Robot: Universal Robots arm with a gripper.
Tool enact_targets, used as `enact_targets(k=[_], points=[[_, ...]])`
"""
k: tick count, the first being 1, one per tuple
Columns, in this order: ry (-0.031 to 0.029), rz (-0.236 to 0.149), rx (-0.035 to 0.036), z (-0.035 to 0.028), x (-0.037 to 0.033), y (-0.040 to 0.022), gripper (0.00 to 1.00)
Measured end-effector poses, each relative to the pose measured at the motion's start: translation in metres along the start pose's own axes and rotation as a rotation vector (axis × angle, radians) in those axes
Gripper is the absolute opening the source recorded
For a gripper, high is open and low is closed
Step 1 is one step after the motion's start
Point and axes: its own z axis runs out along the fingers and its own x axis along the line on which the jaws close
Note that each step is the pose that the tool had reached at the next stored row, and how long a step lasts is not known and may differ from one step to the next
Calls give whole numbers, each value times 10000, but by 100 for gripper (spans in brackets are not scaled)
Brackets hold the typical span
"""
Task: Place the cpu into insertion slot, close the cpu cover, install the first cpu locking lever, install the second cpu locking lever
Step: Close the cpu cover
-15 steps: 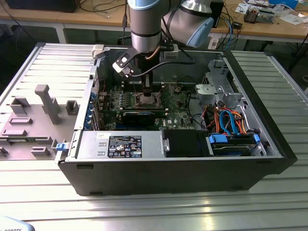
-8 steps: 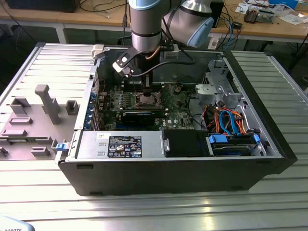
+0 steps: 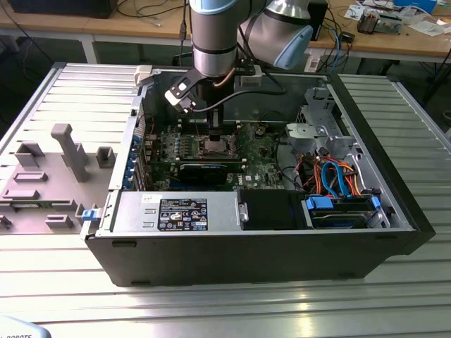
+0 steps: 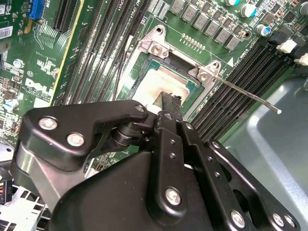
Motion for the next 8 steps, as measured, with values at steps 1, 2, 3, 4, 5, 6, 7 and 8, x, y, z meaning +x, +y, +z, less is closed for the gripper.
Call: enact_targets(k=[1, 2, 3, 4, 5, 6, 7, 8], points=[[0, 0, 16, 0, 0, 1, 11], [0, 1, 33, 0, 0, 2, 11], [0, 1, 54, 0, 0, 3, 11], [0, 1, 62, 0, 0, 4, 11], [0, 2, 69, 0, 0, 4, 11], [0, 3, 80, 0, 0, 6, 11], [4, 1, 107, 3, 1, 29, 11], [2, 2, 160, 3, 0, 50, 11]])
